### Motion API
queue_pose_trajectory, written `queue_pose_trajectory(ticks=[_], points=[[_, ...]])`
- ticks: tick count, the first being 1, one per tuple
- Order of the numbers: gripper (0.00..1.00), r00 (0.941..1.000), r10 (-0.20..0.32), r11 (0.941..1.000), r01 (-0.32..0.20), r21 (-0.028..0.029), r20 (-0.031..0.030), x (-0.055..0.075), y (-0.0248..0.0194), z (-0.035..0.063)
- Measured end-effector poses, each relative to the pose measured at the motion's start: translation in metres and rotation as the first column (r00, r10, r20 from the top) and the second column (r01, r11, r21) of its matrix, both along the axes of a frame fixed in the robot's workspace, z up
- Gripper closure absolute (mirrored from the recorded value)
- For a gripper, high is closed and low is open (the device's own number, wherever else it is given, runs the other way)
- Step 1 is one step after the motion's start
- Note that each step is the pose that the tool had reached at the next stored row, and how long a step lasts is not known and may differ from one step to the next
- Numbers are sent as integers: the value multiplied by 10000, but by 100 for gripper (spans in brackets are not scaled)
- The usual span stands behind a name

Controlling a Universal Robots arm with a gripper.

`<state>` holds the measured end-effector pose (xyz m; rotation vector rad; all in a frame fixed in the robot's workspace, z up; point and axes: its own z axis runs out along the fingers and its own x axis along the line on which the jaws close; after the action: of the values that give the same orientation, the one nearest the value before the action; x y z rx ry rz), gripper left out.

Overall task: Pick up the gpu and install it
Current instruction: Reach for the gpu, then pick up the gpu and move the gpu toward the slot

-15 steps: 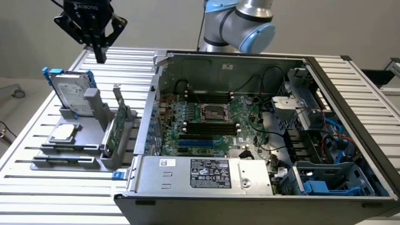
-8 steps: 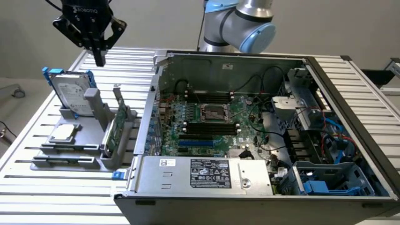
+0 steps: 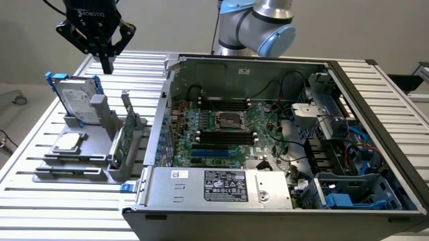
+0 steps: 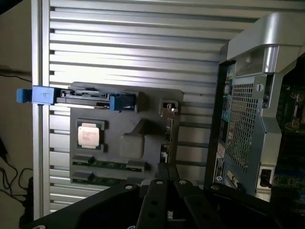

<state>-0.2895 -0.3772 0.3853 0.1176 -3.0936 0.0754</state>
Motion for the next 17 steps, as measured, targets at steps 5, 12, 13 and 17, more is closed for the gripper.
queue_pose_trajectory(ticks=[5,12,13,17], points=[[89,9998,166,9999,-165,-47,94,1,-15,-8],[89,9996,255,9997,-255,-49,95,0,-14,-8],[89,9996,267,9996,-267,-48,96,0,-14,-8],[89,9994,318,9995,-318,-49,96,0,-13,-8]])
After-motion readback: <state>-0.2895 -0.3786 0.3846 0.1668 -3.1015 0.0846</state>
